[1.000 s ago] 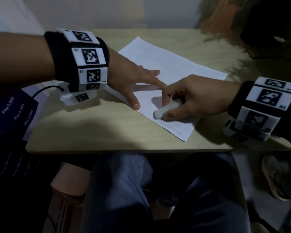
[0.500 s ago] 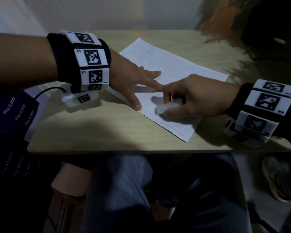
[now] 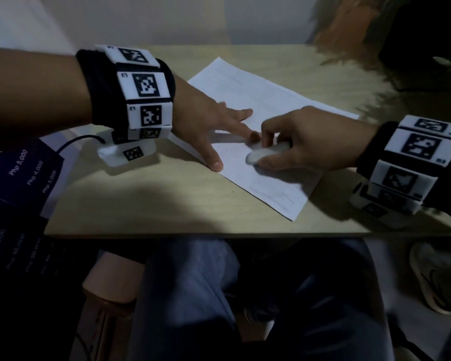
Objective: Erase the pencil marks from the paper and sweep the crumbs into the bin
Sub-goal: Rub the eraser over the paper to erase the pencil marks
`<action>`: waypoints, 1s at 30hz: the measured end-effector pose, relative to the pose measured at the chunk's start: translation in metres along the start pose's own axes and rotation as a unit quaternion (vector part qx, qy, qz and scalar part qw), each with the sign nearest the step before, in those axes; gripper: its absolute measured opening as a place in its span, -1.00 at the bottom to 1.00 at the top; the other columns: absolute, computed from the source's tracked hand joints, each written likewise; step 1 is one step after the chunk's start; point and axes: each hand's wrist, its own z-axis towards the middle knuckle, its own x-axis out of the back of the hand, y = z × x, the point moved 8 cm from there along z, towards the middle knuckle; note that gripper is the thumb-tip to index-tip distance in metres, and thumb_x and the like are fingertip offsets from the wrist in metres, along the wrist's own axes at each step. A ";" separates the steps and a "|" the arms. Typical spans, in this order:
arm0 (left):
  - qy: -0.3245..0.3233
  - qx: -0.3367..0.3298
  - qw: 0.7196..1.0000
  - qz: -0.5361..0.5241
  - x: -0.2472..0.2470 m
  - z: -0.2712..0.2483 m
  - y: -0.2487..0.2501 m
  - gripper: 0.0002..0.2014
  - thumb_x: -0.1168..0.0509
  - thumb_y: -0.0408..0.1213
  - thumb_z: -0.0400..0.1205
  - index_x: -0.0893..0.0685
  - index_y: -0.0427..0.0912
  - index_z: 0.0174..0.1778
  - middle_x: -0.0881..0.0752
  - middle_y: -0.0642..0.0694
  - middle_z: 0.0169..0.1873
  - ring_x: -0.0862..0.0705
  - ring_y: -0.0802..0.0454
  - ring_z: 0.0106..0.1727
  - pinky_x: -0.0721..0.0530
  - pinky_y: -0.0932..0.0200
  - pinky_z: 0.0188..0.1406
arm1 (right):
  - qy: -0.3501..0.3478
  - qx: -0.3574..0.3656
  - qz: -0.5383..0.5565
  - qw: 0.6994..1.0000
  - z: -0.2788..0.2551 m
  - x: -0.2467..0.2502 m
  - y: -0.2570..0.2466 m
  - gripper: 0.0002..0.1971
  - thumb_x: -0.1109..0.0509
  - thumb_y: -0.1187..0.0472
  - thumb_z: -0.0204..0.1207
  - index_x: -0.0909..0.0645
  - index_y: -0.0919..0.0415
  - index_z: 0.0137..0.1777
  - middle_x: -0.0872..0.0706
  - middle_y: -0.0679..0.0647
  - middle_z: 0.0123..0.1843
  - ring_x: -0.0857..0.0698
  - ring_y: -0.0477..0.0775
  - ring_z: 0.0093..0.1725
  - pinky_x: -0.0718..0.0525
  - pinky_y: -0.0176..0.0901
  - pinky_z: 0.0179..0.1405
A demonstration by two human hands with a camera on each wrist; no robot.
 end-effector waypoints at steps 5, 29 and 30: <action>-0.001 -0.006 1.000 -0.002 -0.002 0.000 0.001 -0.05 -0.26 0.45 0.39 0.19 0.67 0.61 0.39 0.27 0.72 0.19 -0.11 0.80 -0.02 -0.19 0.72 | -0.039 0.045 0.000 0.998 -0.007 -0.011 -0.012 -0.65 -0.46 -0.28 0.36 -0.61 -0.04 -0.10 -0.69 -0.03 -0.31 -0.61 -0.10 -0.34 -0.53 -0.15 -0.29; 0.000 -0.018 1.000 -0.004 -0.001 0.002 -0.005 -0.04 -0.23 0.49 0.31 0.17 0.72 0.58 0.41 0.33 0.70 0.13 -0.05 0.80 -0.07 -0.21 0.72 | 0.043 0.068 -0.010 0.997 -0.001 0.003 -0.004 -0.57 -0.28 -0.37 0.50 -0.65 -0.07 0.11 -0.73 -0.16 -0.18 -0.65 -0.17 -0.22 -0.48 -0.29 -0.24; 0.000 -0.021 1.000 -0.004 -0.001 0.003 -0.005 -0.05 -0.22 0.50 0.30 0.15 0.72 0.58 0.41 0.33 0.70 0.10 -0.06 0.80 -0.11 -0.21 0.71 | 0.060 0.064 -0.020 0.996 0.001 0.006 -0.002 -0.58 -0.30 -0.32 0.53 -0.62 -0.03 0.15 -0.72 -0.16 -0.20 -0.64 -0.16 -0.23 -0.47 -0.26 -0.26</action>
